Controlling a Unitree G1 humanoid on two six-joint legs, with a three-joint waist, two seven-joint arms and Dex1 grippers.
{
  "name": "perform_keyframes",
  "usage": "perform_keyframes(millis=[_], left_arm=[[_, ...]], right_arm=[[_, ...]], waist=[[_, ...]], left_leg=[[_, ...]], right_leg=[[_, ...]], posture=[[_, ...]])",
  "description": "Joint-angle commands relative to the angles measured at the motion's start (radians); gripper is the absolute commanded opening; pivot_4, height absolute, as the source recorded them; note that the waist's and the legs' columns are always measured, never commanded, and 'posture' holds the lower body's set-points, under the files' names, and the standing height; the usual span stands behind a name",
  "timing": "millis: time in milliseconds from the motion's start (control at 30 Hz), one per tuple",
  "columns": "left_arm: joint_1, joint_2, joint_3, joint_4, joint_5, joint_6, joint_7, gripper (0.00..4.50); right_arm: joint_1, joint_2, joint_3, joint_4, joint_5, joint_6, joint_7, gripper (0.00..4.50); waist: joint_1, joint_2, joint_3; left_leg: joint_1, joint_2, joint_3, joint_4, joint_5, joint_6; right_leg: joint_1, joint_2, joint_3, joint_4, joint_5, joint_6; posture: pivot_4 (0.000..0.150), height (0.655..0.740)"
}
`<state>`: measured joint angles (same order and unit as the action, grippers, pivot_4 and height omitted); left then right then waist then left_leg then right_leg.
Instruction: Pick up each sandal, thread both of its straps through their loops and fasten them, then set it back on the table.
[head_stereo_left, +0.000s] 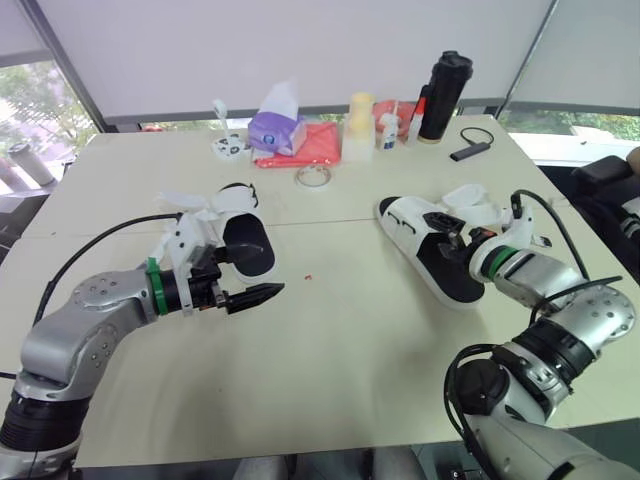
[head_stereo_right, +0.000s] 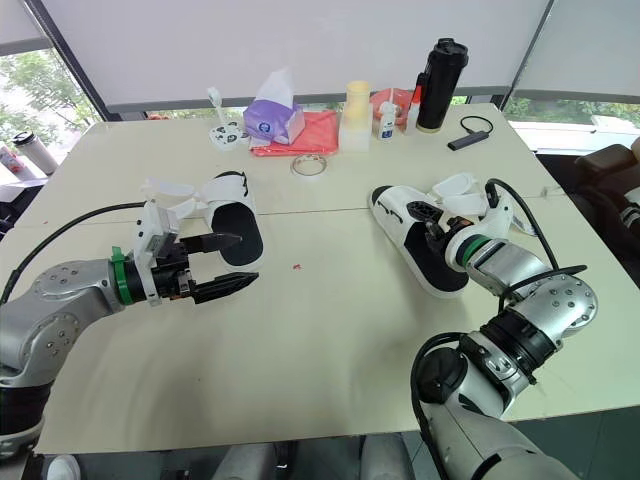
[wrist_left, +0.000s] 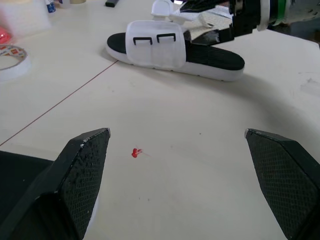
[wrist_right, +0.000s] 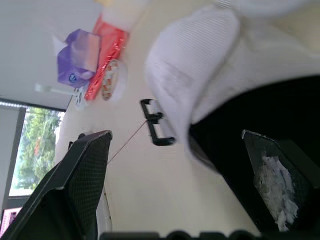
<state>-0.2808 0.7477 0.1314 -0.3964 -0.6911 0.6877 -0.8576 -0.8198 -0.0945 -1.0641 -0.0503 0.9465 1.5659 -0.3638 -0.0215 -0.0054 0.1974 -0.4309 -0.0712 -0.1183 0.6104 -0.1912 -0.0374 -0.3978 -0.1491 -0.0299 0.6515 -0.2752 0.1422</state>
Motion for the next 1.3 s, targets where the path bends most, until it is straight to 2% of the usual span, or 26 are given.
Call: perform_keyframes(millis=[33,333,567,900,1000,1100,1233,1300], left_arm=[[0.007,0.0,0.018,-0.037,-0.002,-0.018,0.007,4.5],[0.003,-0.001,0.018,-0.037,0.0,-0.018,0.012,4.5],[0.005,-0.011,0.018,-0.043,0.003,-0.022,0.025,4.5],[0.011,-0.017,0.014,-0.056,0.005,-0.022,0.039,4.5],[0.01,-0.019,0.015,-0.056,0.006,-0.022,0.041,4.5],[0.01,-0.021,0.013,-0.057,0.006,-0.022,0.042,4.5],[0.01,-0.022,0.013,-0.058,0.007,-0.022,0.043,4.5],[0.009,-0.022,0.013,-0.058,0.005,-0.021,0.044,4.5]], right_arm=[[-0.047,0.027,-0.032,0.008,0.027,-0.036,-0.028,4.47],[-0.047,0.002,0.032,0.137,0.028,-0.192,0.008,4.47],[-0.073,0.002,0.126,0.325,-0.016,-0.479,0.085,4.47],[-0.099,0.003,0.223,0.502,-0.017,-0.715,0.157,4.47],[-0.099,0.01,0.248,0.514,-0.007,-0.744,0.166,3.58],[-0.096,0.015,0.269,0.516,0.006,-0.756,0.171,2.23],[-0.09,0.017,0.29,0.506,0.019,-0.76,0.173,0.12],[-0.086,0.013,0.302,0.5,0.025,-0.758,0.174,0.05]], waist=[[-0.002,0.0,0.0],[-0.002,0.001,0.0],[-0.013,0.001,0.0],[-0.024,0.001,0.0],[-0.023,0.001,0.0],[-0.023,0.001,0.001],[-0.024,0.001,0.001],[-0.023,0.002,0.001]], left_leg=[[0.0,0.0,0.0,0.0,0.0,0.0],[0.001,0.0,0.001,0.0,0.0,0.0],[0.001,0.0,0.001,0.0,0.0,0.0],[0.002,0.0,0.001,0.0,0.0,0.0],[0.002,0.0,0.001,0.0,0.0,0.0],[0.002,0.0,0.001,0.0,0.0,0.0],[0.002,0.0,0.001,-0.001,0.0,0.0],[0.003,0.001,0.001,-0.001,0.0,0.0]], right_leg=[[0.0,0.0,0.0,0.001,0.0,0.0],[0.0,0.0,0.001,0.001,0.0,0.0],[0.0,0.0,0.001,0.001,0.0,0.0],[0.0,0.001,0.001,0.002,0.0,0.0],[0.001,0.001,0.001,0.002,0.0,0.0],[0.0,0.001,0.001,0.002,0.0,0.0],[0.0,0.001,0.002,0.002,0.0,0.0],[0.001,0.001,0.002,0.002,0.0,0.0]], posture=[[0.15,0.74],[0.15,0.74],[0.15,0.74],[0.15,0.74],[0.15,0.74],[0.15,0.74],[0.15,0.74],[0.15,0.74]])
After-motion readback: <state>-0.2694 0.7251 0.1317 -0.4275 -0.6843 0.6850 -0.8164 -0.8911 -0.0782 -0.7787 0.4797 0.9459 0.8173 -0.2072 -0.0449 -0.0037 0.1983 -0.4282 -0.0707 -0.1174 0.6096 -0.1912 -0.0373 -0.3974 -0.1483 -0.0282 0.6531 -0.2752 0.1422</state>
